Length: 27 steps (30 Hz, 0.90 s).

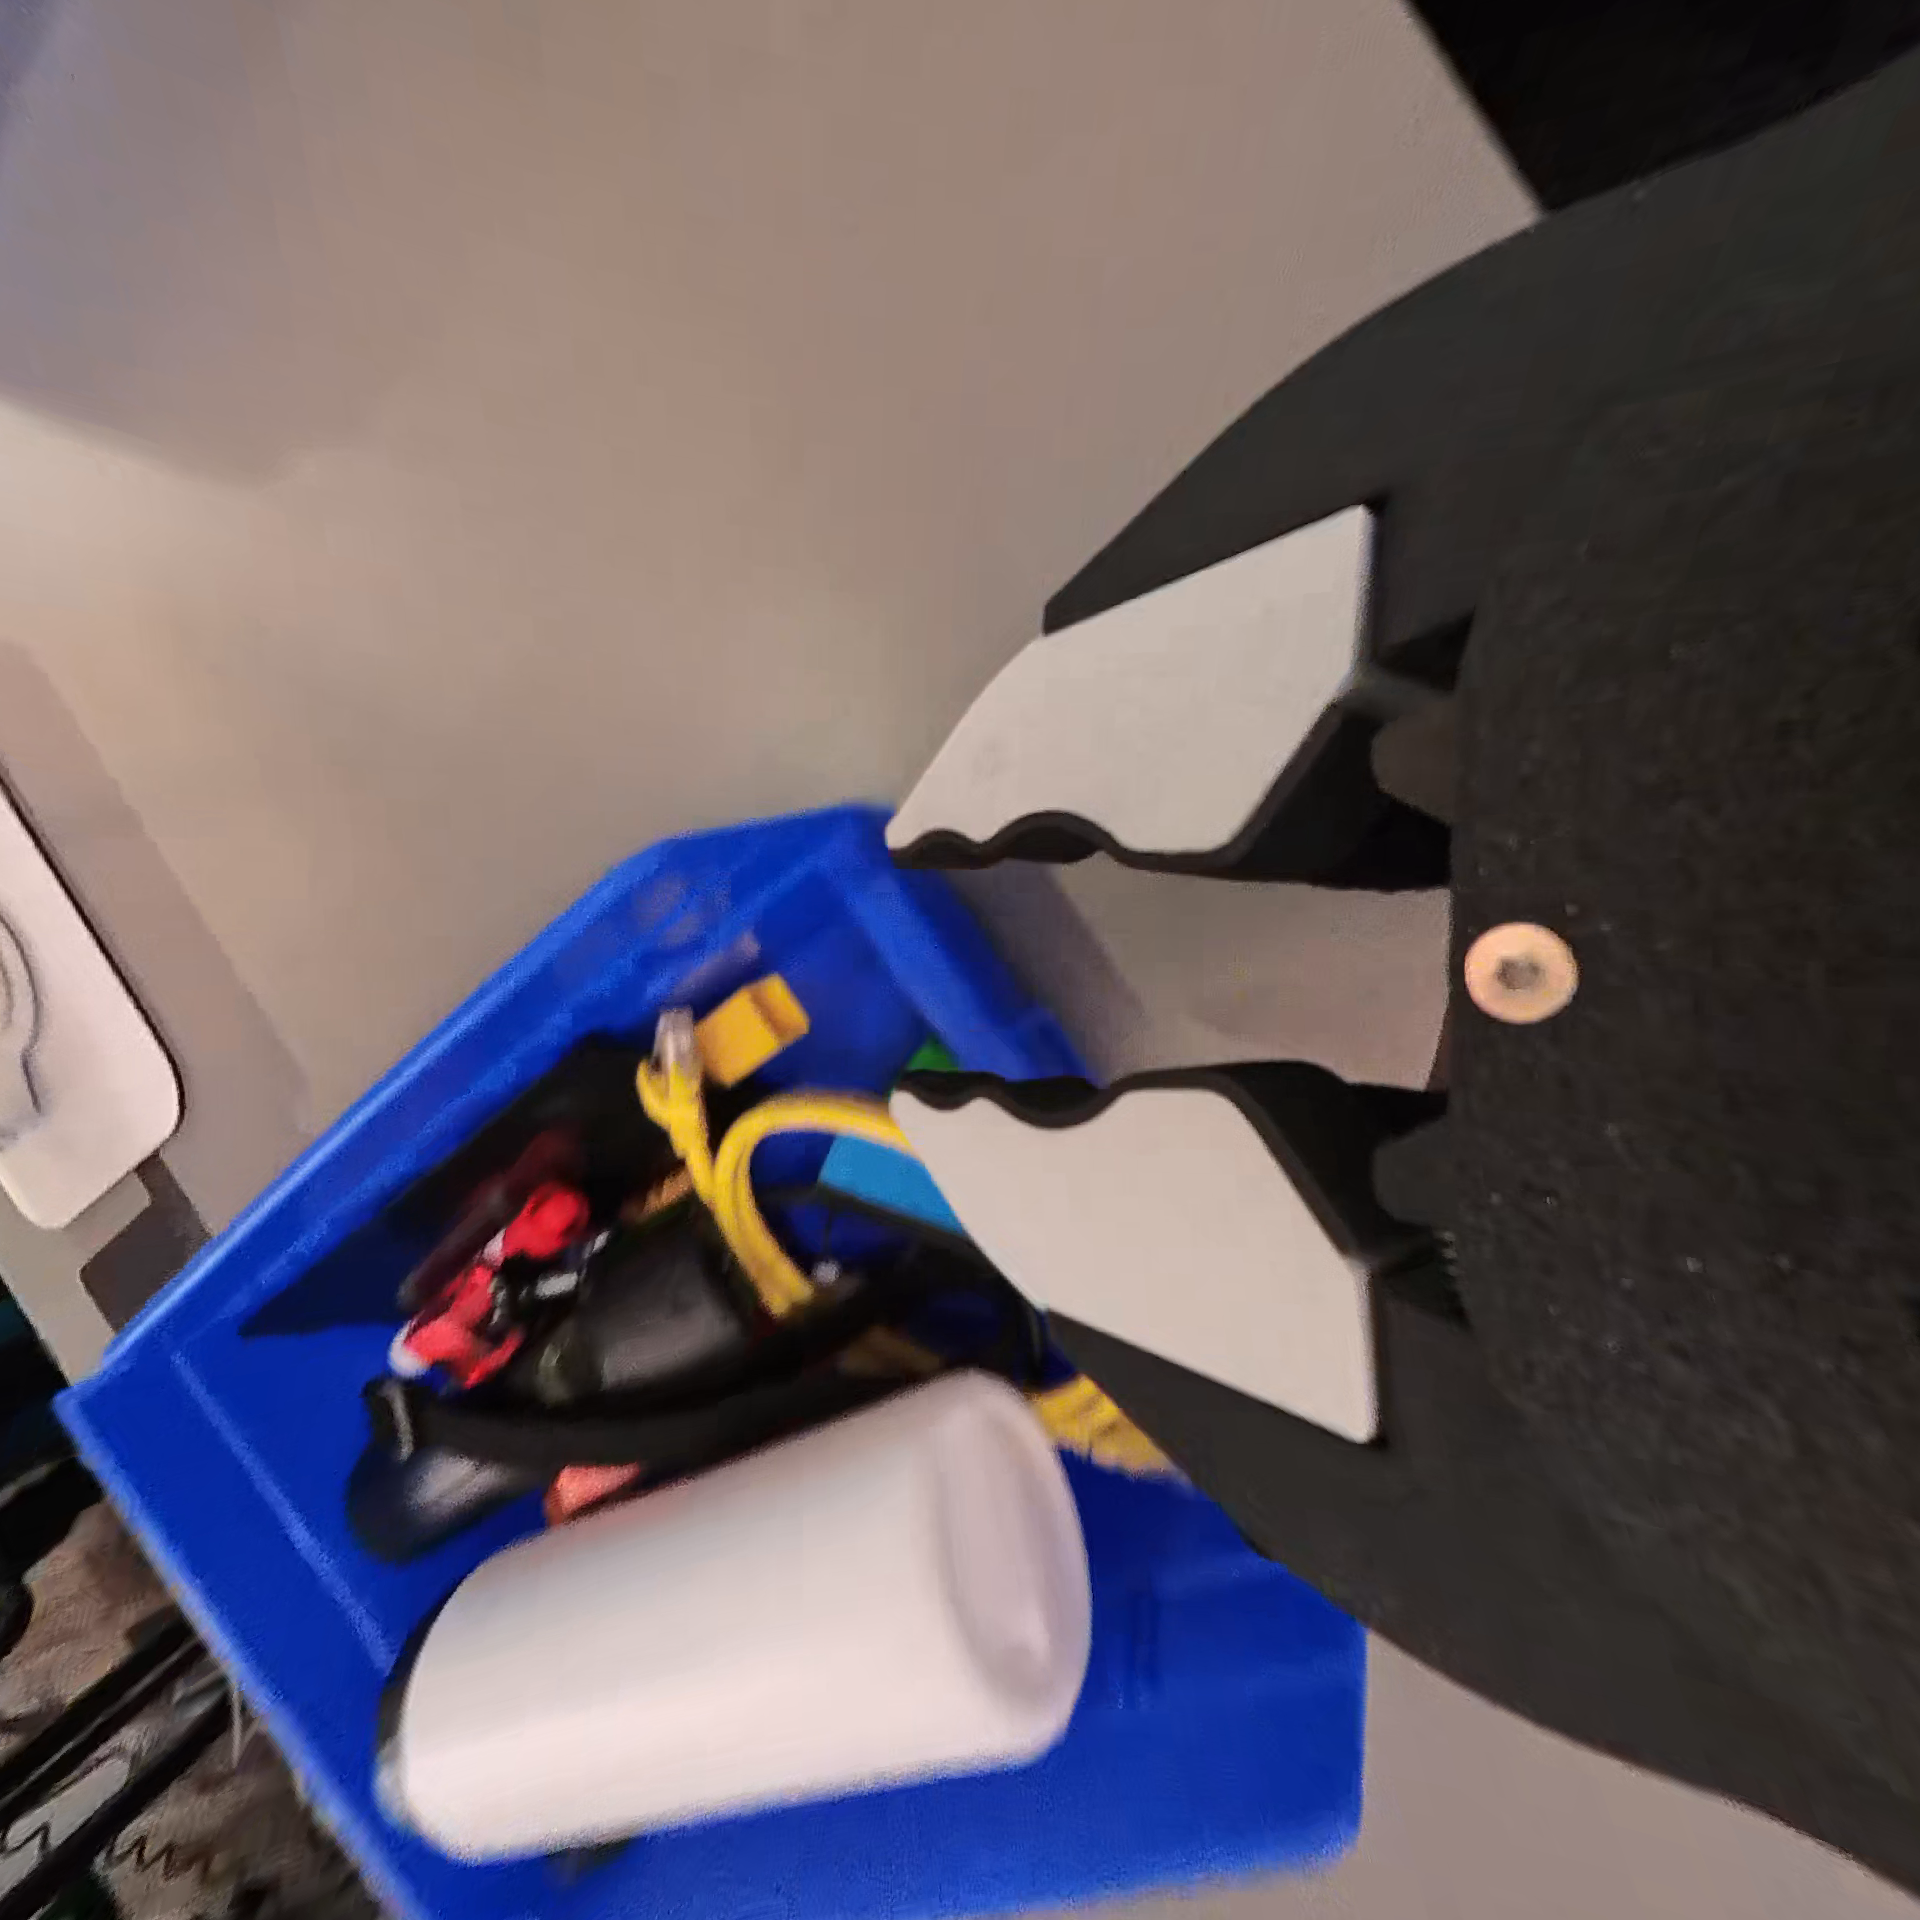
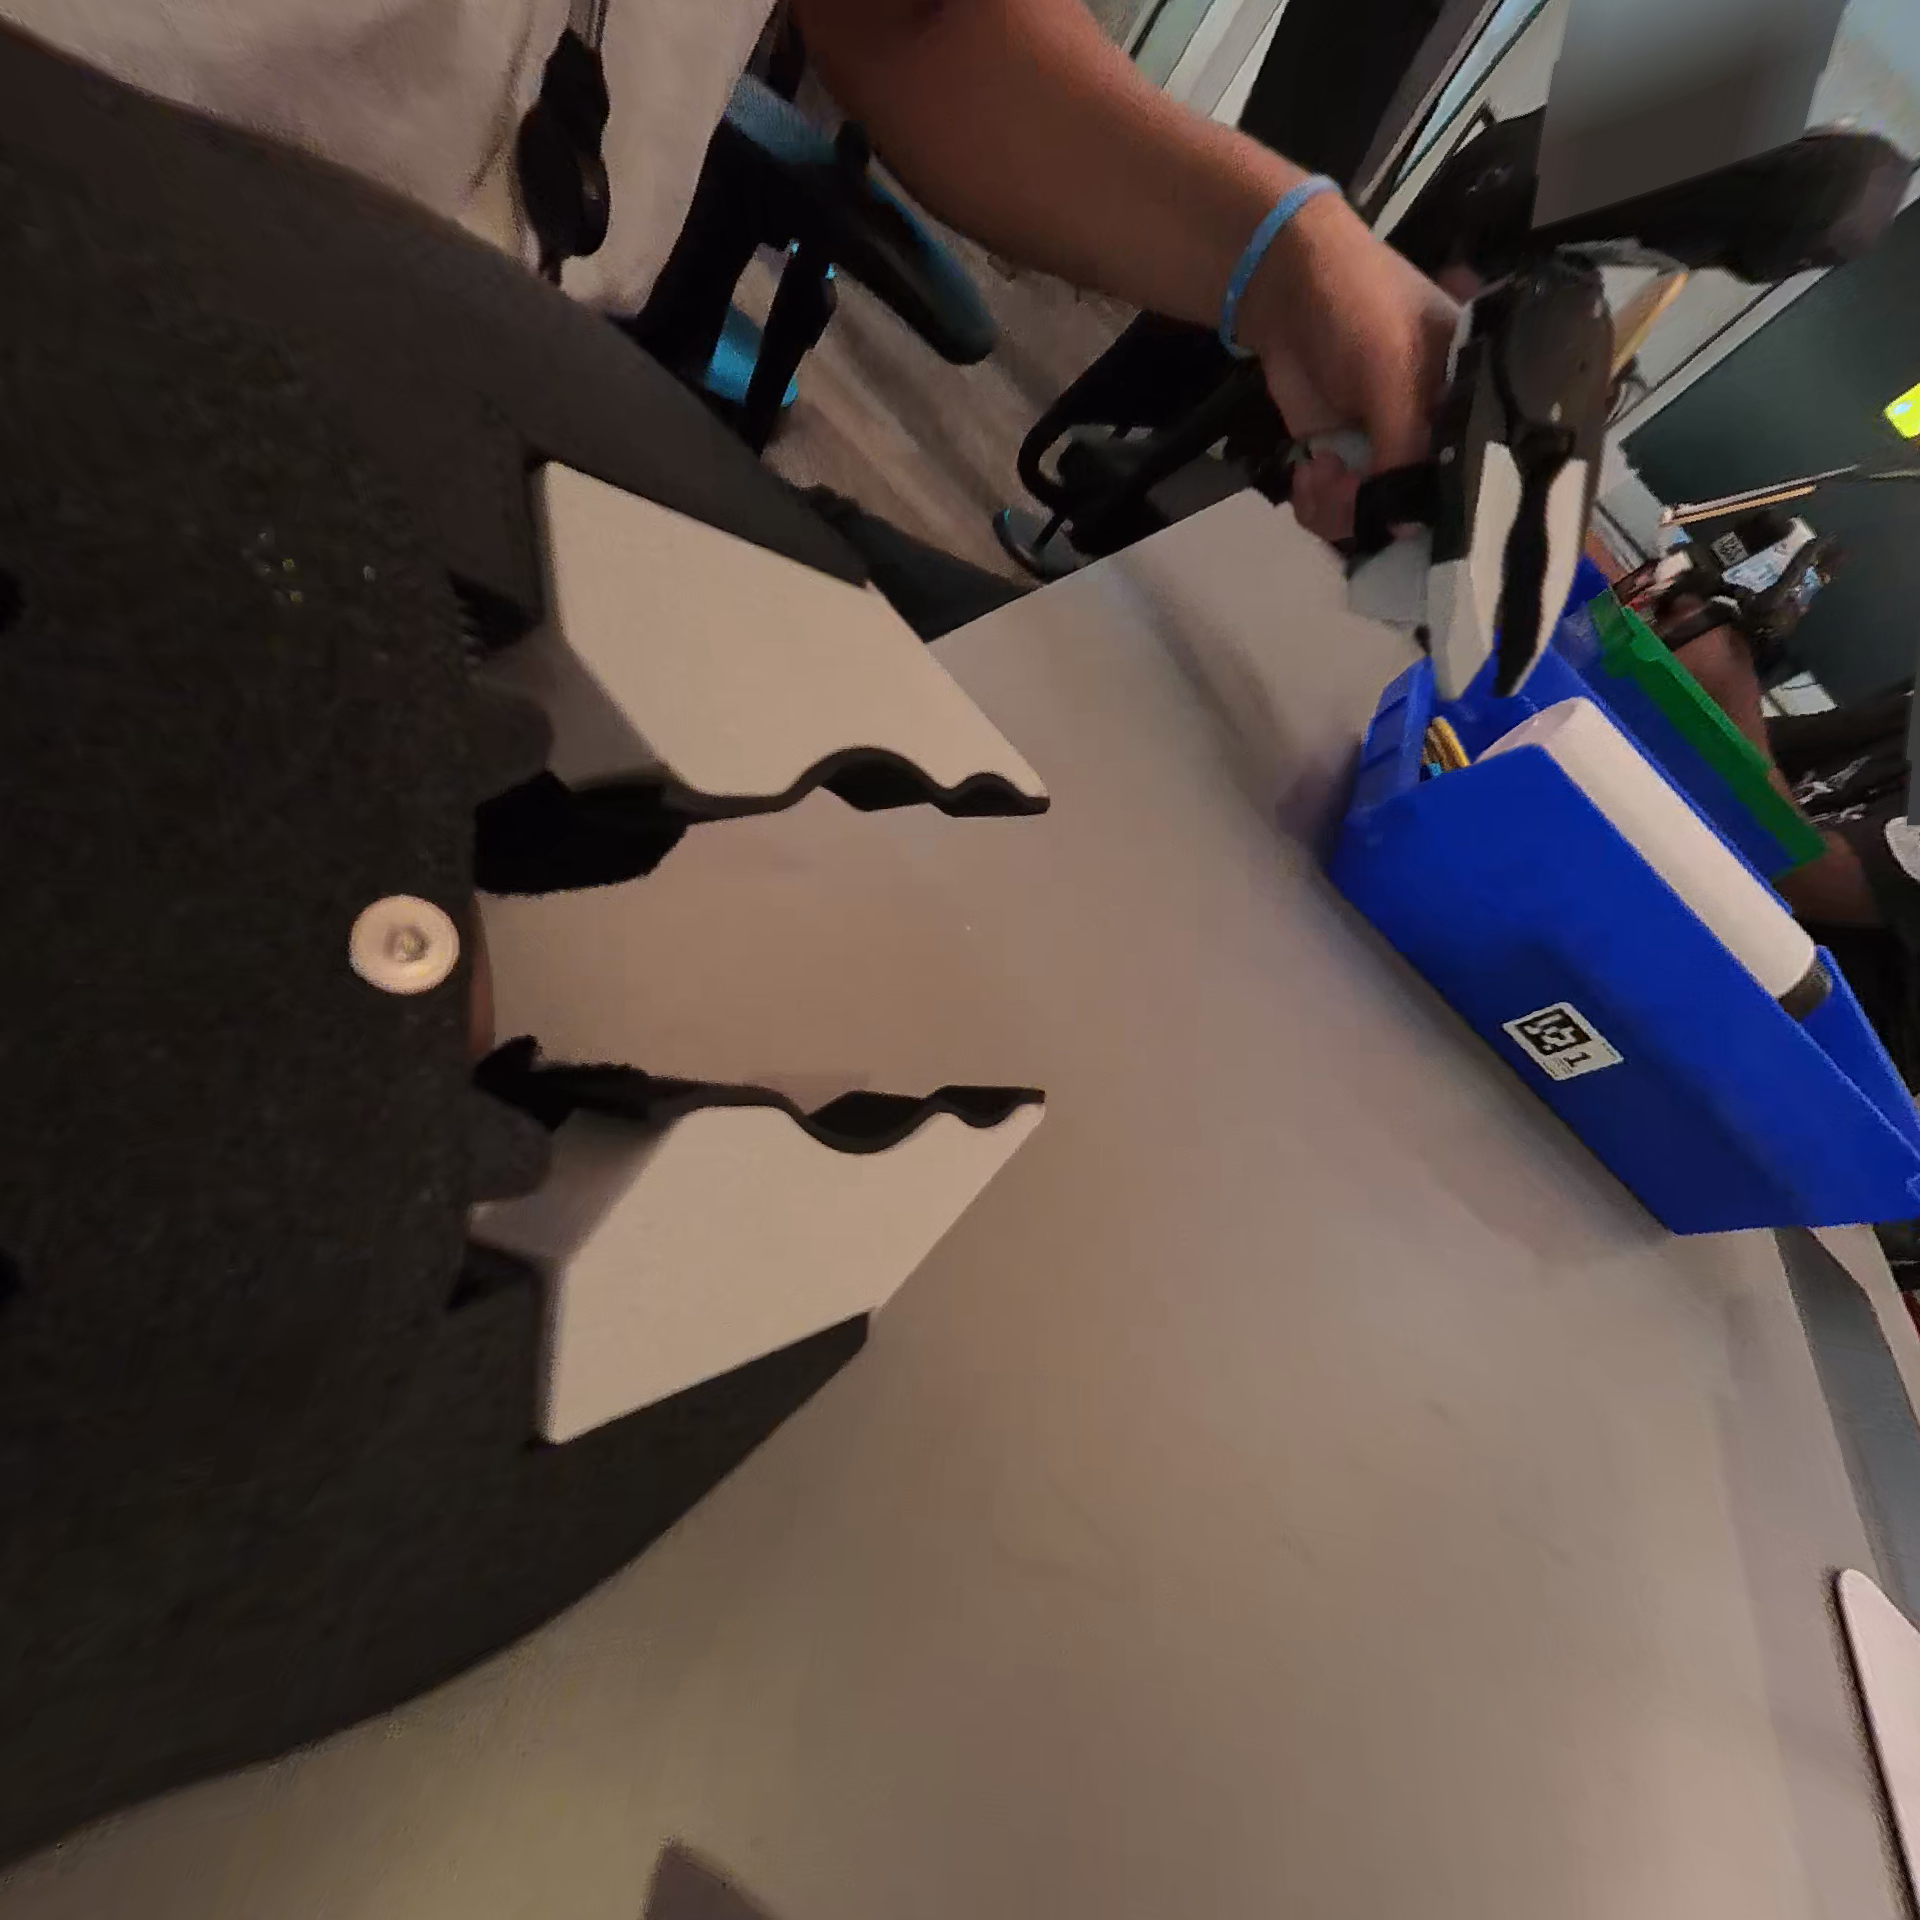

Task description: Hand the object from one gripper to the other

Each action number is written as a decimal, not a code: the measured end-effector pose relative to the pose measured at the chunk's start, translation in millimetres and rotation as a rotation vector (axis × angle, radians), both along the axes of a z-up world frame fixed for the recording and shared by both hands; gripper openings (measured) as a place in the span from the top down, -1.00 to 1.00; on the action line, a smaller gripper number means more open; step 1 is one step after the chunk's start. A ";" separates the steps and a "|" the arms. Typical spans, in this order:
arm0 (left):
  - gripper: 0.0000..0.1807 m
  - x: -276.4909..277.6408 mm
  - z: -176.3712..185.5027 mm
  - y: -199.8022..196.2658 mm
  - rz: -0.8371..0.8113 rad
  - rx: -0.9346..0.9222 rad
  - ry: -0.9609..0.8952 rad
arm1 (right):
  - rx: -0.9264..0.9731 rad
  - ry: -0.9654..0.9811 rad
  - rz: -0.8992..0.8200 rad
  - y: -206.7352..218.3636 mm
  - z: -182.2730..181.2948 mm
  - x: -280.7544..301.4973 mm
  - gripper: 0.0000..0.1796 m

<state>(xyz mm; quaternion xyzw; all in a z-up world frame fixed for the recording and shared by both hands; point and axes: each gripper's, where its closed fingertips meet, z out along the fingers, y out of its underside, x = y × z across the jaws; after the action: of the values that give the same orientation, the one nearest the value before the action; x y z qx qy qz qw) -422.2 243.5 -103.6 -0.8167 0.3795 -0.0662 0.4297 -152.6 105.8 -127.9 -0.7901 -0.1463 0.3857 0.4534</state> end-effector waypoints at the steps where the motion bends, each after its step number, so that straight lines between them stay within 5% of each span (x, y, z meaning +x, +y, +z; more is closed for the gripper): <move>1: 0.57 -4.2 4.0 10.6 0.000 0.009 0.041 | -0.015 0.007 -0.003 0.5 -1.6 0.2 0.42; 10: 0.57 -15.0 13.2 149.0 -0.021 -0.004 0.399 | -0.026 -0.026 0.005 0.7 -7.5 0.0 0.42; 15: 0.52 16.4 0.2 198.8 -0.075 -0.254 0.333 | -0.046 -0.024 0.010 1.2 -10.9 1.7 0.42; 19: 0.59 16.1 -19.9 217.8 -0.054 -0.379 0.414 | -0.060 -0.018 0.017 -0.2 -12.8 3.3 0.42; 27: 0.83 12.3 -25.3 212.0 -0.122 -0.257 0.599 | -0.087 0.027 0.046 -3.8 -10.9 -0.8 0.42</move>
<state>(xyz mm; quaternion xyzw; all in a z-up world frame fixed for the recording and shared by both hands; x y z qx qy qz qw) -410.0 455.6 -129.0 -0.8232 0.5256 0.1042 0.1876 -153.4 102.0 -138.9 -0.8003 -0.1413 0.4127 0.4115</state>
